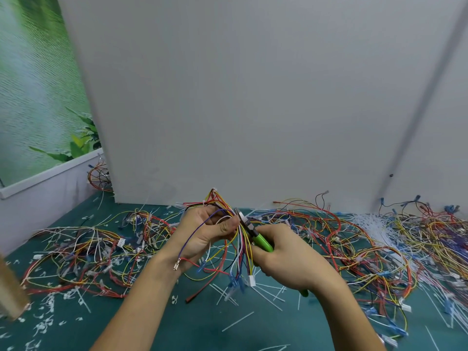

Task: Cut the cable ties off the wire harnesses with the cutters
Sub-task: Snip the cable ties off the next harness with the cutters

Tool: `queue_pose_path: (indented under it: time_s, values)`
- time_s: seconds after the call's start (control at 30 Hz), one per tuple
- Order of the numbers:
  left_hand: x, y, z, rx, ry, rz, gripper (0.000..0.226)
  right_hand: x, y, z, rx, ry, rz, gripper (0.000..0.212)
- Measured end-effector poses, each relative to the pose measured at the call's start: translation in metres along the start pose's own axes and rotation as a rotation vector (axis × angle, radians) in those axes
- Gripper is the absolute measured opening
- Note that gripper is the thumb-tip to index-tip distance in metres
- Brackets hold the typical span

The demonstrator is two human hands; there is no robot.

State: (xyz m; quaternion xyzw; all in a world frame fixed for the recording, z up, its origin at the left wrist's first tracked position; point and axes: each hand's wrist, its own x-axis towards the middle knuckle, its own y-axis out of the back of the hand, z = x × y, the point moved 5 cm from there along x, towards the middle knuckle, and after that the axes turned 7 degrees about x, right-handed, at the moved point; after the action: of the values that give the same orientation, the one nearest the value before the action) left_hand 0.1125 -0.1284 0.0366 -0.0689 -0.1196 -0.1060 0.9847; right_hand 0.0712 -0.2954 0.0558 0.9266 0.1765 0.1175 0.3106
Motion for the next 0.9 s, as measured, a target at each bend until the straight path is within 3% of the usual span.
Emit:
queue_pose_path:
  time_s: [0.17,0.3,0.57,0.7,0.9]
  values:
    - [0.001,0.001,0.002,0.11,-0.054,0.013,0.009,0.001,0.0,-0.001,0.004,-0.041,0.067,0.034]
    - [0.003,0.003,0.002,0.157,-0.088,0.058,0.047,0.002,0.0,-0.003,0.047,-0.069,0.108,0.039]
    - [0.001,0.001,0.006,0.228,-0.114,0.012,0.012,0.004,-0.003,0.001,0.057,-0.126,0.159,0.042]
    - [0.0,0.002,0.011,0.266,-0.131,0.015,0.022,0.004,-0.006,0.0,0.051,-0.123,0.158,0.038]
    - [0.0,0.005,0.011,0.324,-0.14,0.027,0.012,0.005,-0.007,0.0,0.058,-0.119,0.151,0.031]
